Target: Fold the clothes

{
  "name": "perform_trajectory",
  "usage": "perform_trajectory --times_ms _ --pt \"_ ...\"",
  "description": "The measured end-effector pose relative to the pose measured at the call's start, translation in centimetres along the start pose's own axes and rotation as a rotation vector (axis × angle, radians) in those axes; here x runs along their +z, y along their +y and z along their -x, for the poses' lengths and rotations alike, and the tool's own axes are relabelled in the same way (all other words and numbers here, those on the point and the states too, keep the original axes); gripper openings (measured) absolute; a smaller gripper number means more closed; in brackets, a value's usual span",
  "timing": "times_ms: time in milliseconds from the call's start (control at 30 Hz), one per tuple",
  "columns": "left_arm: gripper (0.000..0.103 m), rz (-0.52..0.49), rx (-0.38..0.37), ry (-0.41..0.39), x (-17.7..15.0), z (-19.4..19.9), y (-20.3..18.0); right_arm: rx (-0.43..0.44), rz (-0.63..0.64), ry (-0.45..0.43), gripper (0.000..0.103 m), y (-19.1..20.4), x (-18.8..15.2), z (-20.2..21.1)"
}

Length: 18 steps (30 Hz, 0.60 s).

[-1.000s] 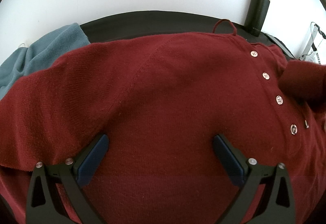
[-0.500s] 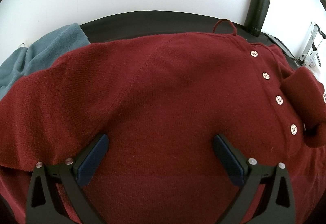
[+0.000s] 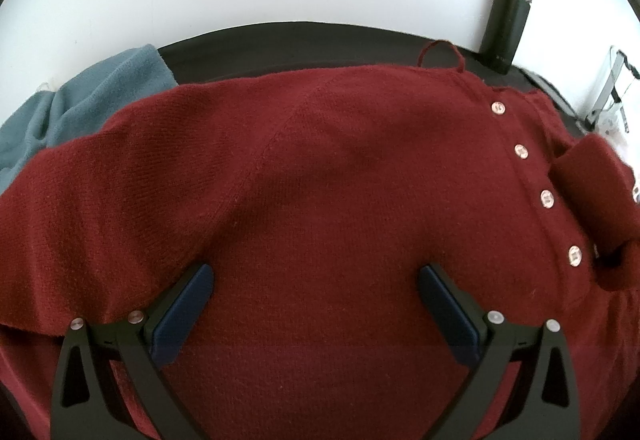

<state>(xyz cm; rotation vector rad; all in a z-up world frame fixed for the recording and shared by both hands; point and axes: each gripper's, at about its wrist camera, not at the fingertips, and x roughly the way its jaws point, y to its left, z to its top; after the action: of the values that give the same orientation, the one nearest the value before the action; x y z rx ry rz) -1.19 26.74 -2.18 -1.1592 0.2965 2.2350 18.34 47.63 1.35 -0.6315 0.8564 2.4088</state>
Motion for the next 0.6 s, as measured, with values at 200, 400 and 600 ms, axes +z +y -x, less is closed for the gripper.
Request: perform_trajectory --times_ms 200,400,600 --pt "0.103 0.066 -0.047 -0.012 0.2 0.5 1.0 0.106 -0.07 0.102 0.086 1.1 -0.6 -2.2" --pt "0.103 0.108 -0.062 -0.014 0.3 0.7 1.7 0.174 0.053 0.009 0.086 4.9 0.7 -0.7" --pt "0.103 0.099 -0.053 -0.009 0.0 0.7 2.0 0.331 0.162 0.033 0.086 9.2 0.6 -1.4"
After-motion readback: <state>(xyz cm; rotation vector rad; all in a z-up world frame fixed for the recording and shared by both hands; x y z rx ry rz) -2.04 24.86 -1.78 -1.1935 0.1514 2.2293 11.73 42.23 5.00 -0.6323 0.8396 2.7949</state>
